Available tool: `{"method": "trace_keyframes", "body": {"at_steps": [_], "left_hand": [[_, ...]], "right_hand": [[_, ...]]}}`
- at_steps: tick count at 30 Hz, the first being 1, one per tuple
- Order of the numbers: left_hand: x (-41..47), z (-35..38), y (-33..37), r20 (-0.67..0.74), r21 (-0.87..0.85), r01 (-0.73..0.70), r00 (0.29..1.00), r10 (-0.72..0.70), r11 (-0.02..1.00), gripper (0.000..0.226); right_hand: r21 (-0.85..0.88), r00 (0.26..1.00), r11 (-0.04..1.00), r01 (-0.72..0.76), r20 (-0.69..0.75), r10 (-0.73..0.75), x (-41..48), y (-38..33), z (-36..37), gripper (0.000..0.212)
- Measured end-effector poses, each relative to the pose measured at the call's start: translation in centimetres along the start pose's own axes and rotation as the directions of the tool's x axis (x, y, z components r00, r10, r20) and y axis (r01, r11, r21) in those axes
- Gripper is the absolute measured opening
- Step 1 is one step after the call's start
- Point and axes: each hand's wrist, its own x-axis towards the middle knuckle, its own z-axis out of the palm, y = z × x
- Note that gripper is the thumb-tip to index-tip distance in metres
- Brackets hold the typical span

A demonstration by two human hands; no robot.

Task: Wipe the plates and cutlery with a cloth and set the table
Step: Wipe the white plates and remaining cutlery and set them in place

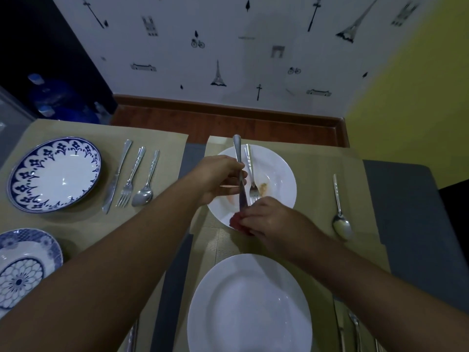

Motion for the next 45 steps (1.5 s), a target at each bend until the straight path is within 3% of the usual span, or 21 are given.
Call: {"method": "trace_keyframes", "body": {"at_steps": [8, 13, 19, 27, 32, 36, 38, 42, 45], "left_hand": [[0.6, 0.8, -0.3, -0.077, 0.032, 0.041, 0.996, -0.039, 0.999, 0.018], [0.9, 1.2, -0.7, -0.174, 0.033, 0.015, 0.985, -0.009, 0.999, 0.007], [0.2, 0.9, -0.5, -0.102, 0.075, 0.022, 0.995, -0.014, 0.997, 0.014], [-0.8, 1.1, -0.1, -0.017, 0.085, 0.048, 0.999, -0.046, 0.995, 0.014], [-1.1, 0.8, -0.2, 0.004, 0.052, 0.051, 0.999, -0.051, 0.997, 0.014], [-1.5, 0.9, -0.2, -0.002, 0.040, -0.001, 1.000, 0.001, 0.999, 0.014], [-1.6, 0.7, -0.3, 0.007, 0.069, -0.019, 1.000, 0.019, 0.997, 0.014], [-1.9, 0.3, 0.0, 0.043, 0.082, -0.043, 0.998, 0.039, 0.996, 0.016], [-2.0, 0.1, 0.2, 0.044, 0.060, -0.049, 0.998, 0.047, 0.997, 0.015]], "right_hand": [[-0.009, 0.995, 1.000, -0.028, -0.096, 0.027, 0.6, 0.0, -1.0, 0.032], [-0.024, 0.992, 1.000, 0.017, -0.122, -0.020, 0.4, 0.0, -1.1, 0.035], [-0.133, 0.978, 0.979, 0.152, -0.121, -0.168, 0.0, 0.3, -1.7, 0.039], [-0.125, 0.929, 0.921, 0.369, 0.090, -0.359, -0.3, 1.0, -2.2, 0.040], [-0.132, 0.956, 0.948, 0.291, 0.005, -0.293, 0.8, 1.9, -2.9, 0.039], [-0.094, 0.876, 0.882, 0.463, 0.204, -0.438, -0.5, 0.7, -1.7, 0.037], [-0.100, 0.891, 0.893, 0.438, 0.184, -0.416, -0.2, 1.0, -2.1, 0.037], [-0.099, 0.973, 0.969, 0.228, -0.006, -0.230, 1.4, 1.4, -3.1, 0.040], [-0.081, 0.955, 0.952, 0.296, 0.043, -0.293, 0.7, 0.7, -2.3, 0.037]]}}
